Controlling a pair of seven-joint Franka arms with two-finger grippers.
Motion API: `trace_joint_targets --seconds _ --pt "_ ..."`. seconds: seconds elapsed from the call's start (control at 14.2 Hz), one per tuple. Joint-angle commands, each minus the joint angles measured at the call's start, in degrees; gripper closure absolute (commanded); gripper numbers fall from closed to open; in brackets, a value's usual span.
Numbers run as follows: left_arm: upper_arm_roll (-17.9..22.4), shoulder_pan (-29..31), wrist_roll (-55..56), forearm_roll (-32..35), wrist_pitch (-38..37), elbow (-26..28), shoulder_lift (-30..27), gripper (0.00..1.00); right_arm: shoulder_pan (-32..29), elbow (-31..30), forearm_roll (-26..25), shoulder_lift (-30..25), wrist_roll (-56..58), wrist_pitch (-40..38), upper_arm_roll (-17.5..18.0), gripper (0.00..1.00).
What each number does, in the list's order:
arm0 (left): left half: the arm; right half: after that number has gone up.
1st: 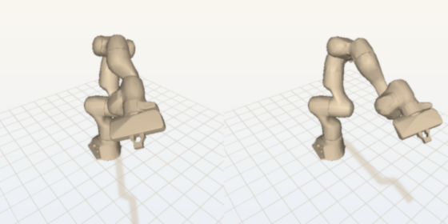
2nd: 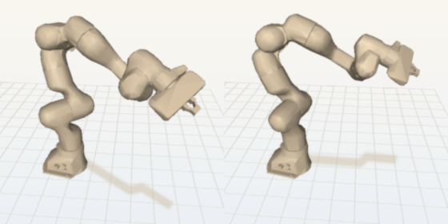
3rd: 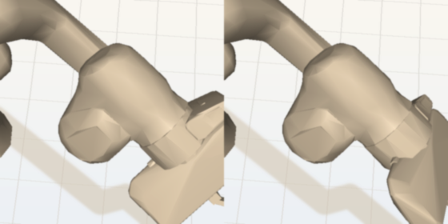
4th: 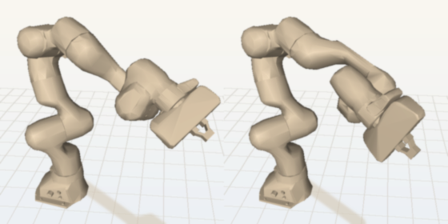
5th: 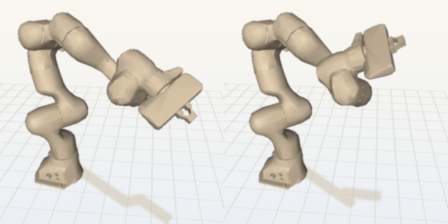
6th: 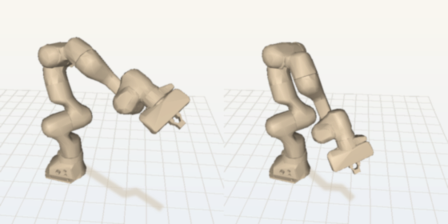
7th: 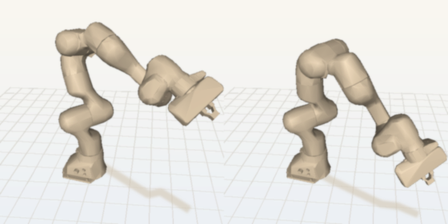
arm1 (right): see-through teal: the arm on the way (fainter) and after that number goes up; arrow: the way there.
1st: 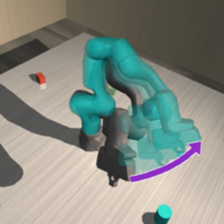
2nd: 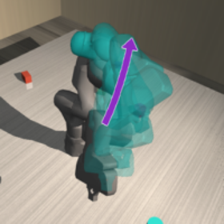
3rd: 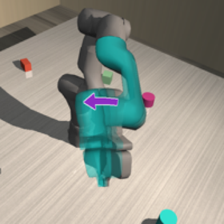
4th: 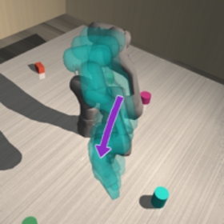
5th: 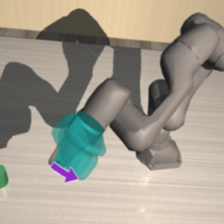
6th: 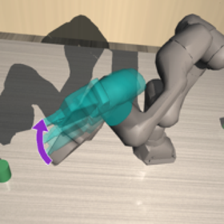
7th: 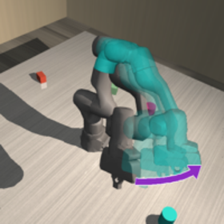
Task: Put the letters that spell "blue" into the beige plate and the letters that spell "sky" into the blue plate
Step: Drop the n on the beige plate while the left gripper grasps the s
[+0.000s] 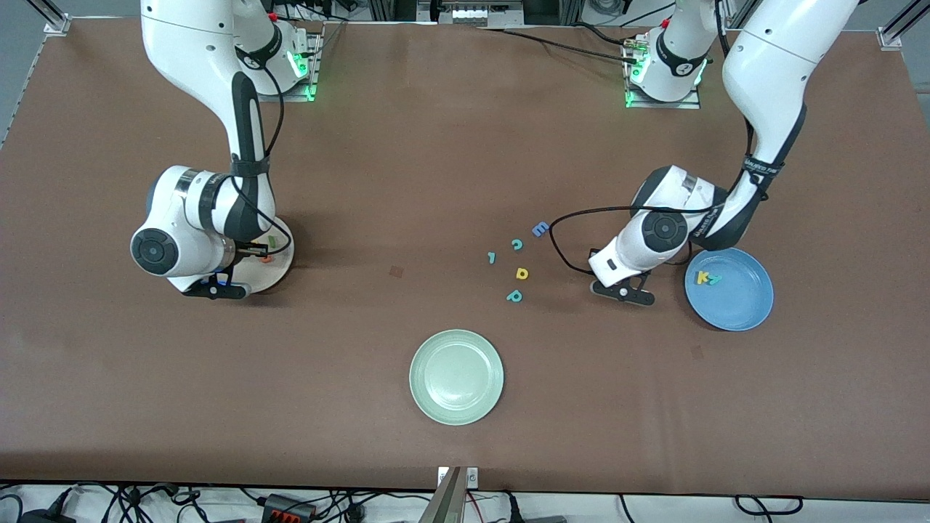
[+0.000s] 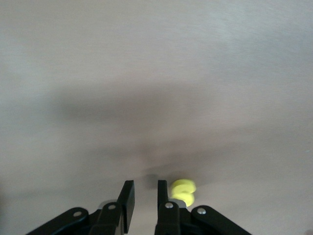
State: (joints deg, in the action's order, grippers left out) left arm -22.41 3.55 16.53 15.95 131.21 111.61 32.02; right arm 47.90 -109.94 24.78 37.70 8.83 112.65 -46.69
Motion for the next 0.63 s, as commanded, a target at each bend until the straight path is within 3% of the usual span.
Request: trace_joint_targets --seconds 0.0,0.07,0.21,0.28,0.35,0.42,0.56 --pt "-0.09 0.84 -0.71 1.72 -7.95 -3.93 -1.61 0.74 -0.43 -1.68 0.62 -1.66 1.27 0.38 0.2 0.3" --pt "-0.09 0.84 -1.67 1.72 -9.9 -4.81 -1.61 0.73 -0.96 -1.34 0.62 -1.84 1.1 -0.23 0.11 0.0" --pt "-0.09 1.71 -2.74 1.63 -10.27 -5.26 -1.52 0.72 0.08 -0.2 0.62 -2.19 1.27 -2.6 -1.72 0.0" --pt "-0.18 1.72 -2.3 1.54 -10.18 -5.17 -1.26 0.66 0.61 1.64 0.62 -2.37 0.84 -5.14 -3.13 0.0" --pt "-0.18 1.46 -1.69 0.76 -9.92 -5.0 -1.0 0.52 0.79 4.79 0.62 -2.63 0.57 -8.38 -4.53 0.0" --pt "-0.18 0.85 -0.29 0.66 -9.92 -5.0 -0.56 0.51 0.27 8.21 0.62 -2.63 0.4 -11.54 -5.16 0.0" --pt "-0.27 0.23 1.74 0.66 -9.83 -4.91 -0.29 0.33 -1.4 15.86 0.62 -2.46 -1.61 -17.88 -5.69 0.0"
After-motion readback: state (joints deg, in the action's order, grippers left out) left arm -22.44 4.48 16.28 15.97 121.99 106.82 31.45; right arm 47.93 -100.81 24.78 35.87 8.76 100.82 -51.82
